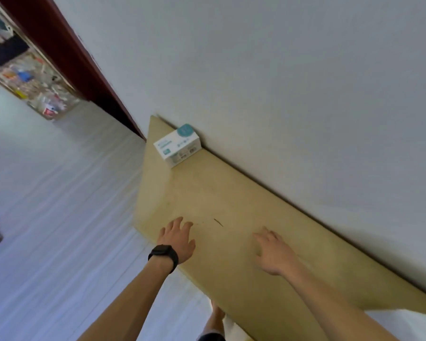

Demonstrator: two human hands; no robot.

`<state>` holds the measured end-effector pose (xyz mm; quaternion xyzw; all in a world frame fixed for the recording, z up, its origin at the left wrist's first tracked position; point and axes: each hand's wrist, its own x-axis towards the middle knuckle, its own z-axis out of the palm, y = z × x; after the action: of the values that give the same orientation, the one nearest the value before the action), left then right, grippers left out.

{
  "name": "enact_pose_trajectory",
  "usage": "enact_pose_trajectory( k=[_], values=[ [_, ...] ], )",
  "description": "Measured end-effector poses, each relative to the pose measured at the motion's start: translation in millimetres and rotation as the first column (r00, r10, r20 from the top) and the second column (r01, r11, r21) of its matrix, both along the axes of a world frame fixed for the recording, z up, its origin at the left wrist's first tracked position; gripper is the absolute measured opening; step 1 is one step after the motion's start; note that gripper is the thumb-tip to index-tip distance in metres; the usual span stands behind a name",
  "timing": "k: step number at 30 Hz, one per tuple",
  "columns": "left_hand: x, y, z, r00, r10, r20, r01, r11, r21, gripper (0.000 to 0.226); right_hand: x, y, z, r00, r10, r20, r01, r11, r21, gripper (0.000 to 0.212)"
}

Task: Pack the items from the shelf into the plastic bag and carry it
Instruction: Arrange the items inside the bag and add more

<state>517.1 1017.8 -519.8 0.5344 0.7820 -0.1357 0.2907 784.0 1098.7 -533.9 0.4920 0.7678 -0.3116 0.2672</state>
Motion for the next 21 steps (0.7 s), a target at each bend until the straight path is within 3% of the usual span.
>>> enact_pose_trajectory(
  k=[5,9,13,18,21],
  values=[
    [-75,87,4,0.996,0.037,-0.084,-0.026,0.990,0.137,0.070,-32,43,-30,0.989,-0.003,0.150,0.016,0.996,-0.086,0.084],
    [-125,159,-1,0.990,0.083,-0.116,-0.053,0.969,0.241,0.082,-34,40,-47,0.987,-0.009,0.158,0.019,0.998,-0.062,0.092],
    [-161,215,-19,0.991,0.094,-0.099,-0.076,0.981,0.177,0.091,-34,38,-51,0.987,-0.042,0.157,0.053,0.997,-0.065,0.093],
    [-159,233,-29,0.986,0.105,-0.132,-0.071,0.967,0.243,0.076,-31,37,-55,0.986,-0.043,0.162,0.057,0.995,-0.081,0.092],
    [-152,228,-25,0.988,0.133,-0.080,-0.116,0.975,0.191,0.092,-28,36,-55,0.986,-0.028,0.166,0.042,0.996,-0.083,0.091]
  ],
)
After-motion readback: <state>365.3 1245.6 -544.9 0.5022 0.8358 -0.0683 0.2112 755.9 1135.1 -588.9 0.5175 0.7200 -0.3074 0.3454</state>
